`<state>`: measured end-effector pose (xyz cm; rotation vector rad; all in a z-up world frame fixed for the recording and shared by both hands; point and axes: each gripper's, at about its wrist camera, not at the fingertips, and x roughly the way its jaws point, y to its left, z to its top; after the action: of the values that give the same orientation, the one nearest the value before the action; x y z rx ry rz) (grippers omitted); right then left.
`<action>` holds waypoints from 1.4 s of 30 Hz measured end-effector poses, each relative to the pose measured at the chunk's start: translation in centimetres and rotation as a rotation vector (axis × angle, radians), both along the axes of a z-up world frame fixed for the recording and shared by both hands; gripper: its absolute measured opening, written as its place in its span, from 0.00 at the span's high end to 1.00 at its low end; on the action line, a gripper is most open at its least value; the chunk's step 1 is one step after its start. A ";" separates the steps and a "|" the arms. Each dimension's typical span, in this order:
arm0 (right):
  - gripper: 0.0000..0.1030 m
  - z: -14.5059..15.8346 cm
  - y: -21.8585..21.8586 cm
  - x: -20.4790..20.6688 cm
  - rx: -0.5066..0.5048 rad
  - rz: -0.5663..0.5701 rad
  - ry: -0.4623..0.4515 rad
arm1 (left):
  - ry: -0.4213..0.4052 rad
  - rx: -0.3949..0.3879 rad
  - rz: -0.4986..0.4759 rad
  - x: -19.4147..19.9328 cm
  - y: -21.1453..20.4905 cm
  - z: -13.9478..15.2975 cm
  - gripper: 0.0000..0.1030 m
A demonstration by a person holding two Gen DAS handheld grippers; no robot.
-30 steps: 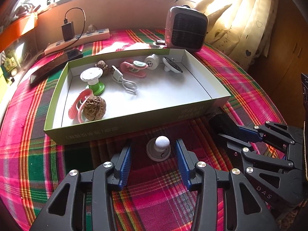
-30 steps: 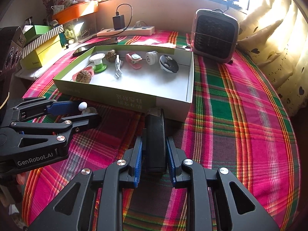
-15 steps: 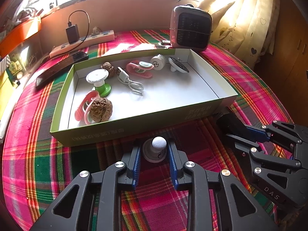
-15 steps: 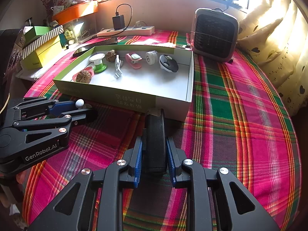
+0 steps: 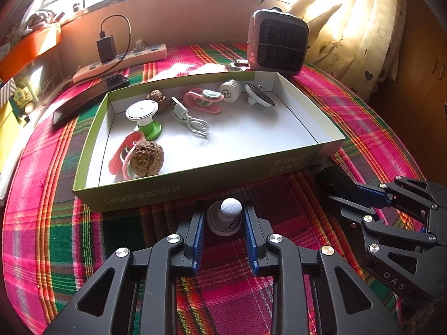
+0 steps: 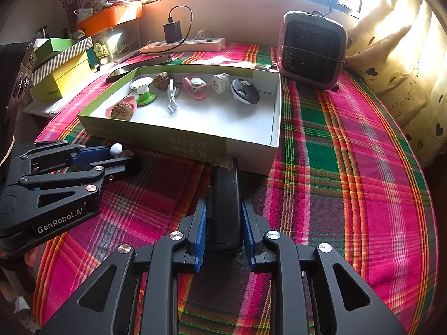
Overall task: Organize objects
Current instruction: 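Lift and carry the white knob and black case over the box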
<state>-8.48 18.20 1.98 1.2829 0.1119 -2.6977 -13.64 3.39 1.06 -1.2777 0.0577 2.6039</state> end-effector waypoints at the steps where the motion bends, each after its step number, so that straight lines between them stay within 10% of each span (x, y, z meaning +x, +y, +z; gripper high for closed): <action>1: 0.76 0.0 0.0 0.0 0.000 0.000 0.000 | 0.000 0.001 0.000 0.0 0.0 0.0 0.77; 42: 0.76 3.0 -0.4 0.3 -0.048 0.014 0.035 | 0.071 0.047 -0.006 1.3 -0.7 3.4 0.77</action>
<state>-8.15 17.85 4.97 1.2172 0.0599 -2.6947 -12.34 2.73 4.46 -1.1672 0.0131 2.6296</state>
